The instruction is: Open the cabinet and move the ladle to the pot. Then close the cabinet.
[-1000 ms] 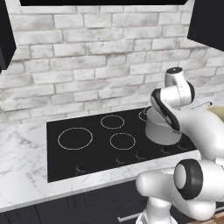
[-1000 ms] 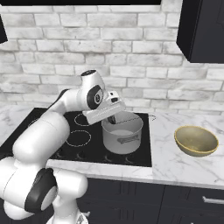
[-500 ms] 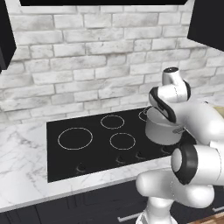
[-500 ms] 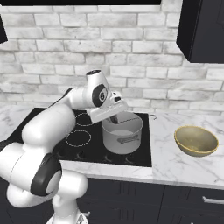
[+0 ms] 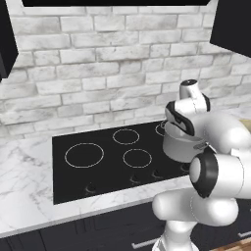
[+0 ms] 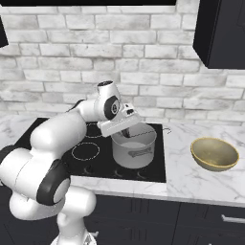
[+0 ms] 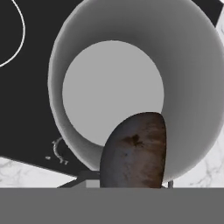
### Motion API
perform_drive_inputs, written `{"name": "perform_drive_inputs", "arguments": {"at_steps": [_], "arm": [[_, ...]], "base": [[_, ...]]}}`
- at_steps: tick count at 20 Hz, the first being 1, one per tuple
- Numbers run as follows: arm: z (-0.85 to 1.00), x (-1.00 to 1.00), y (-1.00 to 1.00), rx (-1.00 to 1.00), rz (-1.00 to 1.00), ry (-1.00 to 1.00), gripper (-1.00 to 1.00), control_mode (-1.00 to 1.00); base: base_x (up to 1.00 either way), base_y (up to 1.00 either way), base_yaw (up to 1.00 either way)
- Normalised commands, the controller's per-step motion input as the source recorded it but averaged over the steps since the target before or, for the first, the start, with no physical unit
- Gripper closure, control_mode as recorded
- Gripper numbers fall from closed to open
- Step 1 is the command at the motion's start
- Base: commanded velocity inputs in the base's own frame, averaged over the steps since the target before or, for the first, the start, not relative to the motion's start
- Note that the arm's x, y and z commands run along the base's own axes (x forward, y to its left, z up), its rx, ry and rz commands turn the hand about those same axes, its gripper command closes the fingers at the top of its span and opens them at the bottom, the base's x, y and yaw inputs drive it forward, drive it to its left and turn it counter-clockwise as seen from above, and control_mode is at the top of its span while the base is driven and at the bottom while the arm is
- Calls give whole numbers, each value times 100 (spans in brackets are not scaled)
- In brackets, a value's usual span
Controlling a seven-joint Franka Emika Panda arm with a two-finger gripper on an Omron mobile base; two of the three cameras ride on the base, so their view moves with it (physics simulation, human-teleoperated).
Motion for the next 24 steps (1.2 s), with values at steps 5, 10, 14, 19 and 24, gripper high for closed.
{"name": "perform_drive_inputs", "arguments": {"at_steps": [5,10,14,19,24], "arm": [[-19,2,0,0,0,1,100,-100],[-13,4,0,0,0,2,100,-100],[-13,3,0,0,0,1,100,-100],[-16,5,0,0,0,2,100,-100],[-17,7,0,0,0,3,100,-100]], "base": [[0,0,0],[0,0,0],[0,0,0],[0,0,0],[0,0,0]]}}
